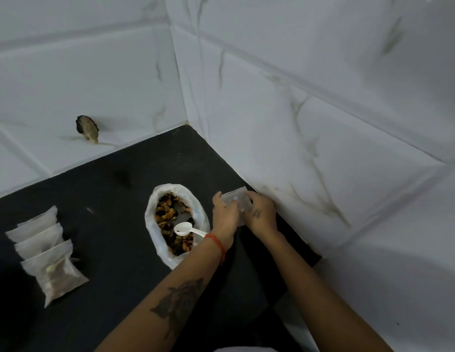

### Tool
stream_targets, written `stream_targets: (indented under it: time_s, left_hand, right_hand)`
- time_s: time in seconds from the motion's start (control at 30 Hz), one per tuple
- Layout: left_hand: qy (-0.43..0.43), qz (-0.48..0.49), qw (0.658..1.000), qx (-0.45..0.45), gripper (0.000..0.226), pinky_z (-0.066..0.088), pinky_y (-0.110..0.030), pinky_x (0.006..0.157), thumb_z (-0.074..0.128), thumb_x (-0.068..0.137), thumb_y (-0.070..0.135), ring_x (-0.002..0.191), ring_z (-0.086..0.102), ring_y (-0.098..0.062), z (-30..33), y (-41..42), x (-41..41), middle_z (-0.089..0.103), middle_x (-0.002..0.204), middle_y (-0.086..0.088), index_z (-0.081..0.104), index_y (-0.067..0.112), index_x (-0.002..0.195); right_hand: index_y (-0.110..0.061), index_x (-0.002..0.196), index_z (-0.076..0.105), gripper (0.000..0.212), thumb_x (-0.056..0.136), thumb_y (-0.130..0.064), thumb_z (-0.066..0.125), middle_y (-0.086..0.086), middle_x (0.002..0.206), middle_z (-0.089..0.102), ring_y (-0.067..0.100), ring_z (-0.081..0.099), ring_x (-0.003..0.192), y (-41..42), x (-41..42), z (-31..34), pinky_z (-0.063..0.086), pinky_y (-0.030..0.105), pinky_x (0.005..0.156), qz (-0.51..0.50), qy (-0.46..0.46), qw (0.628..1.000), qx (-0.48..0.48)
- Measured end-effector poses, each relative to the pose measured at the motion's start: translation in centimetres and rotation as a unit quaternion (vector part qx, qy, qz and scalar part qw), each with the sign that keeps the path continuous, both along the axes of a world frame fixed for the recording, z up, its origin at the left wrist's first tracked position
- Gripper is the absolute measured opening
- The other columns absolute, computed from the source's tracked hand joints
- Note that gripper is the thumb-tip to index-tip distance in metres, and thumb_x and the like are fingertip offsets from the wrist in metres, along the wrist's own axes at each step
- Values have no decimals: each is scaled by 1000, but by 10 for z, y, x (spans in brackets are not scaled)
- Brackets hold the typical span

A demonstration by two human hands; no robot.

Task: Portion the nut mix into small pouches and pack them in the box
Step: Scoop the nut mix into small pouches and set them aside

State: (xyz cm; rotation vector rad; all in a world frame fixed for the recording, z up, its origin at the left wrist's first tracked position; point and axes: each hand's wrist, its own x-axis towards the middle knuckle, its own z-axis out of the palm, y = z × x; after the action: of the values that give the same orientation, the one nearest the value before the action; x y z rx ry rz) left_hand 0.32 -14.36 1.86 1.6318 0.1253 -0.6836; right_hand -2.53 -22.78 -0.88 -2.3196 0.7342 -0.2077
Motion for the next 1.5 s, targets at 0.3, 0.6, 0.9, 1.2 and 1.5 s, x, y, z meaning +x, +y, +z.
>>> stream_targets:
  time_s: [0.3,0.6,0.9,1.2,1.5]
  left_hand:
    - [-23,43,997,-60,45,48,-41,98,53,94,27,112,56,-22,31,24,3,52,124,-4,37,22,136]
    - [-117,112,984,-76,59,51,-35,94,67,86,33,110,60,-16,65,104,-6,57,122,-2,37,19,134]
    - [-132,128,982,-40,83,47,-32,98,72,82,31,113,56,-10,54,156,-10,54,131,1,25,17,148]
    - [-292,37,955,36,70,53,-21,82,76,78,21,107,57,-5,55,178,-17,56,121,10,39,29,138]
    - [-398,-16,911,105,80,43,-11,89,77,75,11,110,52,0,49,183,-16,51,117,18,34,33,140]
  right_hand:
    - [-13,126,58,51,78,1,70,0,113,65,8,60,88,15,-6,43,52,23,86,-72,-128,973,180]
    - [-27,108,54,49,72,-5,78,-7,100,66,7,66,85,84,-5,86,57,25,77,35,-203,923,325]
    - [-23,104,56,40,77,3,71,4,94,68,12,68,88,125,-7,82,57,24,75,143,-140,898,392]
    - [-12,99,69,15,90,-19,59,8,88,71,19,67,76,117,2,107,55,31,68,132,-118,867,466]
    - [-7,96,69,18,80,1,69,15,87,73,23,70,76,111,-1,117,59,29,65,168,-74,884,430]
